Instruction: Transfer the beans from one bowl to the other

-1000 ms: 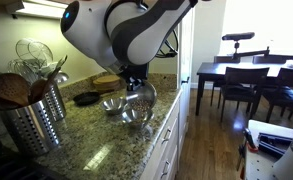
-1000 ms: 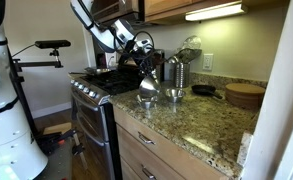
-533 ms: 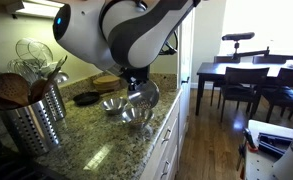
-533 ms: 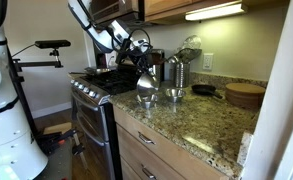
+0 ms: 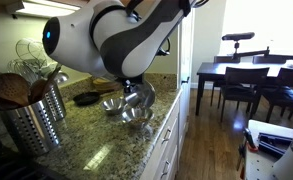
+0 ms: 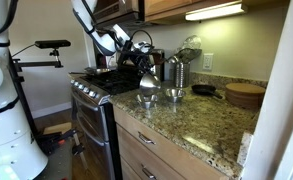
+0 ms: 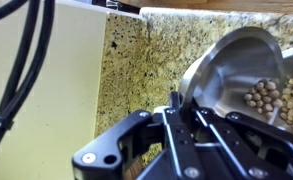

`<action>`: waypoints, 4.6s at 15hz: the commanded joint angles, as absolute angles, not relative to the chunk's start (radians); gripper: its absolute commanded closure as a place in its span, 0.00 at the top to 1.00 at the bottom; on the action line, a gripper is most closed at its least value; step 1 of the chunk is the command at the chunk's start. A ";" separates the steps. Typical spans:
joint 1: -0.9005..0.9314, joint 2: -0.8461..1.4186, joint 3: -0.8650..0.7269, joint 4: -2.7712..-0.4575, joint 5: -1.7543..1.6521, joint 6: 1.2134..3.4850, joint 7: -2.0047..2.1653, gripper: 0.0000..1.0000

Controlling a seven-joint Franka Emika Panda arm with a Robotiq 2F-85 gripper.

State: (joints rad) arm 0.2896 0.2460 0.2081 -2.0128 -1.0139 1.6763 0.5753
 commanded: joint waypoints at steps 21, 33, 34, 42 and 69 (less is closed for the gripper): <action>0.322 0.330 0.211 -1.890 -0.968 1.411 0.662 0.08; 0.019 0.106 0.008 -2.008 -0.607 1.720 0.627 0.08; 0.000 0.101 -0.010 -2.024 -0.573 1.769 0.623 0.08; -0.108 0.144 -0.116 -2.120 -0.246 2.227 0.481 0.08; -0.144 0.260 -0.092 -2.153 0.223 2.421 0.020 0.90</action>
State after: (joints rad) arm -0.1430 0.2600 -0.0926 -2.1538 0.2205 2.4226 0.0216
